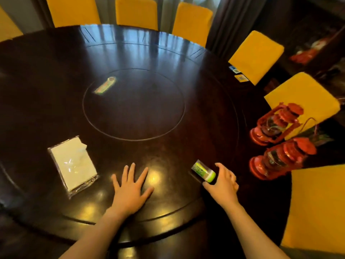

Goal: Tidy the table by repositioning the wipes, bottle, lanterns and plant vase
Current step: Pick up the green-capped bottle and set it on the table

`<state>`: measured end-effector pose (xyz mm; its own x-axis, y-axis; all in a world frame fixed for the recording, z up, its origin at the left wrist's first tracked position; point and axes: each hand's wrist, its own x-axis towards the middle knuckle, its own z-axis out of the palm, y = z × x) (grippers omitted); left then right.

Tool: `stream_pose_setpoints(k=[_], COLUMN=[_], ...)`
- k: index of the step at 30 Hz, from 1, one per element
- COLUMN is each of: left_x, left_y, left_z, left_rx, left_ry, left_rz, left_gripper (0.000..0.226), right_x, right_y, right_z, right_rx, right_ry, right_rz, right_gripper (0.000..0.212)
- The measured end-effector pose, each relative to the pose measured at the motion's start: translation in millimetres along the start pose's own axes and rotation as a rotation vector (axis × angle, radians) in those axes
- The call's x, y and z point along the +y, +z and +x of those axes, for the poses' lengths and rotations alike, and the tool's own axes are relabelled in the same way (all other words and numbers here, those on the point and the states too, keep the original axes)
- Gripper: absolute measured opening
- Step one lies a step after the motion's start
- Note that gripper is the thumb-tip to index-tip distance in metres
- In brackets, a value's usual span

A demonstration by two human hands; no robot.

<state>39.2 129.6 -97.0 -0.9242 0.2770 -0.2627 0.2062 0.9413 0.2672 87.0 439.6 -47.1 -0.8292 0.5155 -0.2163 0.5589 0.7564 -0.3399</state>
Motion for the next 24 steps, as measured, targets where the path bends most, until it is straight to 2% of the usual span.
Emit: stream_pose_setpoints(k=[2,6,8,14,19,24], left_x=[2,2,2,3,4,4], left_y=[9,14,15,19,21,22], left_z=[-1,-2,-3,-5,-4,-5], left_rx=[-0.002,0.034,0.040,0.115,0.153,0.151], left_ry=[-0.011,-0.022,-0.020,-0.015,-0.012,-0.019], left_rz=[0.045,0.075,0.090,0.089,0.088,0.109], left_gripper=[0.077,0.077,0.076,0.075,0.075,0.075], right_x=[2,4,3,-9,-30,-33], right_y=[7,11,7,-15,-21,-15], right_z=[3,4,5,12,23,26], right_rx=[-0.041,0.000,0.017,0.077,0.013,0.015], right_ry=[0.006,-0.030,-0.039,-0.208,-0.269,-0.246], right_rz=[0.037,0.073,0.102,0.337,0.156,0.112], right_gripper=[0.077,0.051,0.047,0.055,0.059,0.053])
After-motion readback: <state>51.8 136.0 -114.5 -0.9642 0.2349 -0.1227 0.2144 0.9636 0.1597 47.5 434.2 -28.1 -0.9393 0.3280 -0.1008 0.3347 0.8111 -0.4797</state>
